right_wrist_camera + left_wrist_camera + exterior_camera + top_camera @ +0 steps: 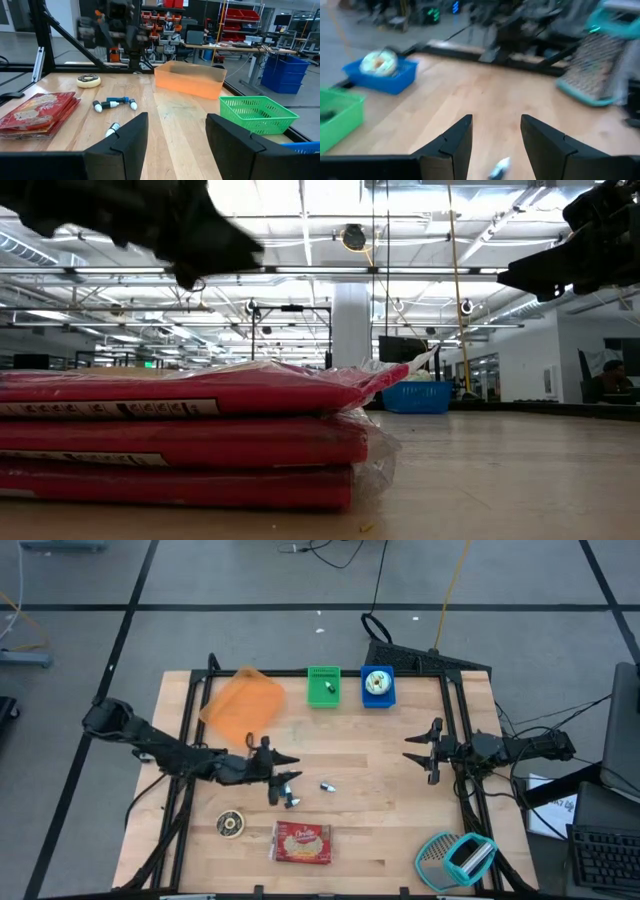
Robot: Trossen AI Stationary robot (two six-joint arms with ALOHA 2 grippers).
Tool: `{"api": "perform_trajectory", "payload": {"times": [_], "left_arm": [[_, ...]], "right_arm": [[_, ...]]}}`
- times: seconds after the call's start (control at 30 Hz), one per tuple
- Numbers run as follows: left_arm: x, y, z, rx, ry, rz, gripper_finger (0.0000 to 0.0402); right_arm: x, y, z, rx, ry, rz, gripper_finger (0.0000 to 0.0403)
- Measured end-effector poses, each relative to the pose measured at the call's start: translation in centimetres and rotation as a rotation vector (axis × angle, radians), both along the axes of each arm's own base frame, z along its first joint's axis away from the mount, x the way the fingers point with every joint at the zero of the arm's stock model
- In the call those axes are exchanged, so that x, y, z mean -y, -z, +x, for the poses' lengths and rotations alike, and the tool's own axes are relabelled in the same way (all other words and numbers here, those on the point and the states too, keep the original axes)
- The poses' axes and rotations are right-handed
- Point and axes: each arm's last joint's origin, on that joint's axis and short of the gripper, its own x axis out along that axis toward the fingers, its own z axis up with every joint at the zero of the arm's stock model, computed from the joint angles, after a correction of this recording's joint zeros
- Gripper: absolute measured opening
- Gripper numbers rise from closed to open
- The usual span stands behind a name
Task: Pick & Place Food Item
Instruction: Put the purple food coloring bottle into the green bin
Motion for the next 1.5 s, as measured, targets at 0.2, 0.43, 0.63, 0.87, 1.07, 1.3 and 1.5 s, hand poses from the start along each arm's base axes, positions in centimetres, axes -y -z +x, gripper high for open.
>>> {"api": "perform_trajectory", "payload": {"times": [0.2,0.43,0.63,0.87,1.07,1.3,1.5], "left_arm": [[-1.2,1.9,3.0,-0.126,0.041,-0.002,0.017],[-1.7,2.7,9.1,-0.428,0.016,0.057,0.0205],[-2.3,2.9,12.2,-0.595,0.029,0.102,0.027],[-1.4,3.4,12.8,-0.64,0.266,0.211,0.0293],[-0.7,3.5,12.6,-0.651,0.32,0.201,0.0294],[-0.7,5.3,12.6,-0.725,0.323,0.19,0.0294],[-0.6,7.5,13.1,-0.756,0.332,0.193,0.0294]], "right_arm": [[0.0,0.0,0.0,0.0,0.0,0.0,0.0187],[0.0,0.0,0.0,0.0,0.0,0.0,0.0187],[0.0,0.0,0.0,0.0,0.0,0.0,0.0187],[0.0,0.0,0.0,0.002,0.0,0.0,0.0187],[0.0,0.0,0.0,-0.001,0.0,0.0,0.0187],[0.0,0.0,0.0,-0.001,0.0,0.0,0.0187],[0.0,0.0,0.0,-0.001,0.0,0.0,0.0187]]}}
